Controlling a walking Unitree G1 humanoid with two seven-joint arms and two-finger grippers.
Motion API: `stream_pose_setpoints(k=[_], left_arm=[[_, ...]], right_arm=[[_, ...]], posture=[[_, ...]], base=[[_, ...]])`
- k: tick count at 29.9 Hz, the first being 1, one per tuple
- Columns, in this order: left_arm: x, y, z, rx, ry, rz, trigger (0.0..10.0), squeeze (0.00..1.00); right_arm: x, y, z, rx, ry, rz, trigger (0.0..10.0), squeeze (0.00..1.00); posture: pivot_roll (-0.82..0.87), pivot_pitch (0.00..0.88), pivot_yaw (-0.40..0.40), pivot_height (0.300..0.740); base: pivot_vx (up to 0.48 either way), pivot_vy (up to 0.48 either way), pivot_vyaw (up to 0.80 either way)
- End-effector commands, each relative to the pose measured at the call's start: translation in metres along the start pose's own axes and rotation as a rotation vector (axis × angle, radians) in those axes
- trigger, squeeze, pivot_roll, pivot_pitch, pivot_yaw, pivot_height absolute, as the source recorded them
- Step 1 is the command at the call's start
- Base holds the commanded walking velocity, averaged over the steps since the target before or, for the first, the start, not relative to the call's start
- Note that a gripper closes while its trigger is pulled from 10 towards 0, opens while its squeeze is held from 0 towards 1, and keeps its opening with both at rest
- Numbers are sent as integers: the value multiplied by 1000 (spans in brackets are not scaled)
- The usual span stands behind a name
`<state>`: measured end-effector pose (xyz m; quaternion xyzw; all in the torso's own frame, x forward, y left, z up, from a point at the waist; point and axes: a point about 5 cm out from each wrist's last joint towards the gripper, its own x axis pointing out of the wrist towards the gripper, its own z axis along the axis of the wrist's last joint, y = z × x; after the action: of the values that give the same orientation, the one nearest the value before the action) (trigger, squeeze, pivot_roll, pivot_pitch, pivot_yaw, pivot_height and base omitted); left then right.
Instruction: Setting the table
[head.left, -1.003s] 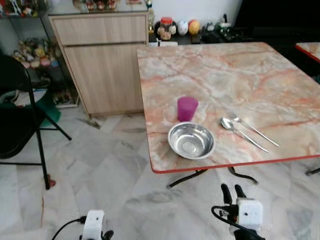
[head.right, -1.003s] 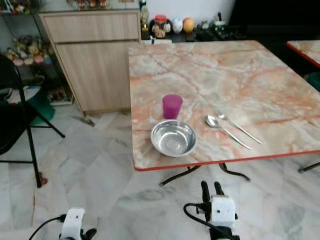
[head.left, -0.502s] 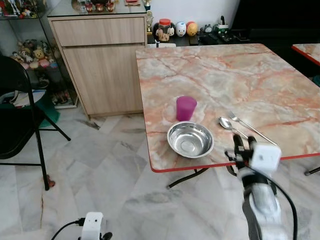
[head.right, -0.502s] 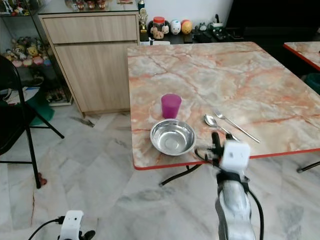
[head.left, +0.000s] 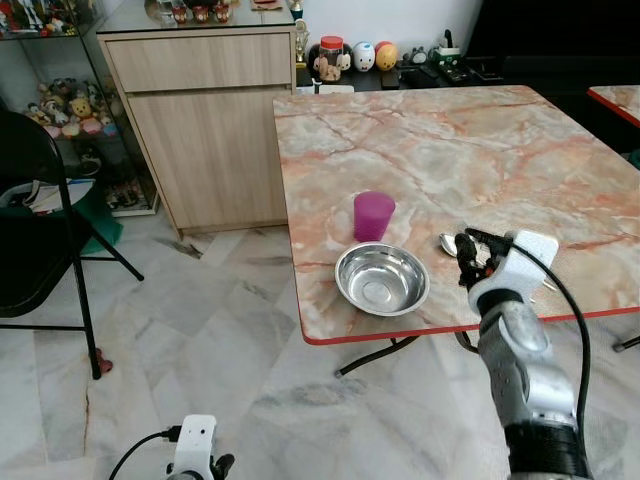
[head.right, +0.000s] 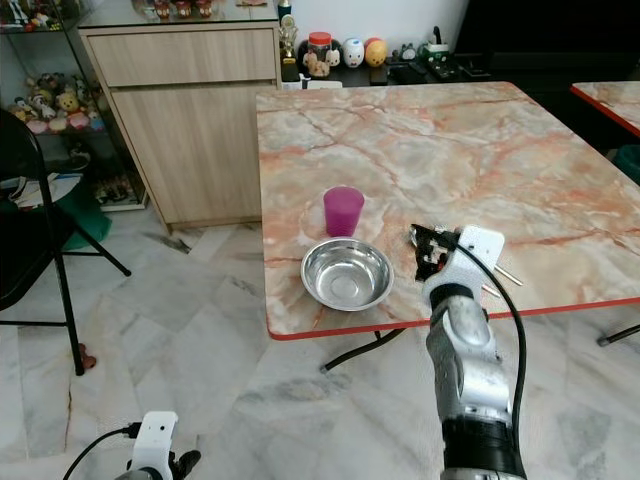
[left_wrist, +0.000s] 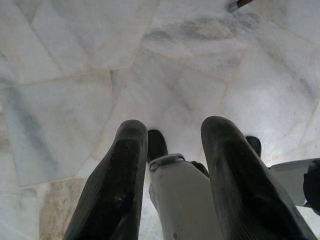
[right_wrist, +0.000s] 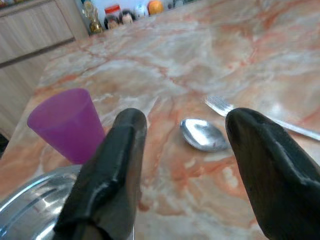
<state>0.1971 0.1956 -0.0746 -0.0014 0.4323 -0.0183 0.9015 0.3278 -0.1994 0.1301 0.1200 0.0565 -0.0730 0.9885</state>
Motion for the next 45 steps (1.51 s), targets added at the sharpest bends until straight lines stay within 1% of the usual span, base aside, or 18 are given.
stream_pose_setpoints(k=[1, 2, 3, 8, 9, 11, 14, 21, 26, 27, 30, 32, 33, 37, 39, 41, 43, 45], left_arm=[[-1, 7, -3, 5, 25, 10, 10000, 0], [-2, 12, -3, 3, 25, 15, 10000, 0], [-3, 14, -4, 2, 25, 17, 10000, 0], [-6, 19, -8, -5, 31, 22, 10000, 0], [-7, 21, -12, -9, 35, 25, 10000, 0], [-8, 23, -16, -14, 44, 30, 10000, 0], [-9, 26, -19, -20, 54, 37, 10000, 0], [-9, 22, -22, -23, 67, 41, 10000, 0], [-1, 3, -8, -24, 43, 20, 10000, 0], [-1, 3, -8, -24, 43, 20, 10000, 0], [4, -11, 6, -15, 19, 0, 10000, 0], [6, -15, 11, -14, 9, -5, 10000, 0], [7, -22, 14, -12, 7, -9, 10000, 0], [8, -32, 13, -9, 13, -15, 10000, 0], [8, -39, 10, -5, 25, -18, 10000, 0], [8, -42, 9, -3, 29, -19, 10000, 0], [9, -43, 9, -3, 31, -19, 10000, 0], [9, -49, 9, -2, 34, -24, 10000, 0]], right_arm=[[2, -6, -7, 22, 60, -29, 10000, 1000], [4, -7, -13, 34, 109, -29, 10000, 1000], [5, -7, -15, 38, 125, -26, 10000, 1000], [8, -4, -19, 65, 171, 7, 10000, 1000], [10, -4, -22, 44, 196, 8, 10000, 0], [12, -5, -26, 30, 226, 3, 10000, 0], [13, -5, -26, 38, 231, 9, 10000, 0], [14, 2, -30, 48, 260, 61, 10000, 0], [16, 11, -27, 82, 230, 125, 10000, 0], [16, 11, -27, 82, 230, 125, 10000, 0], [18, 13, -29, 69, 255, 145, 10000, 0], [18, 14, -30, 70, 258, 149, 10000, 0], [18, 15, -33, 70, 269, 150, 10000, 0], [17, 15, -37, 72, 286, 147, 10000, 0], [17, 13, -41, 78, 296, 117, 10000, 0], [17, 12, -42, 89, 304, 104, 10000, 0], [17, 13, -43, 89, 306, 110, 10000, 0], [17, 17, -46, 105, 318, 139, 10000, 0]], posture=[[23, 0, -23, 736], [24, 0, -23, 736], [24, 0, -22, 736], [27, 0, -24, 736], [28, 0, -25, 736], [33, 0, -30, 736], [36, 0, -31, 736], [37, 0, -31, 736], [40, 0, -33, 736], [40, 0, -33, 736], [37, 0, -32, 736], [37, 0, -33, 736], [37, 0, -33, 736], [42, 0, -36, 736], [43, 0, -36, 736], [41, 0, -35, 736], [41, 0, -35, 736], [43, 0, -36, 736]], base=[[0, 0, 0], [0, 0, 0], [0, 0, 0], [0, 0, 0], [0, 0, 0], [0, 0, 0], [0, 0, 0], [0, 0, 0], [0, 0, 0], [0, 0, 0], [0, 0, 0], [0, 0, 0], [0, 0, 0], [0, 0, 0], [0, 0, 0], [0, 0, 0], [0, 0, 0], [0, 0, 0]])
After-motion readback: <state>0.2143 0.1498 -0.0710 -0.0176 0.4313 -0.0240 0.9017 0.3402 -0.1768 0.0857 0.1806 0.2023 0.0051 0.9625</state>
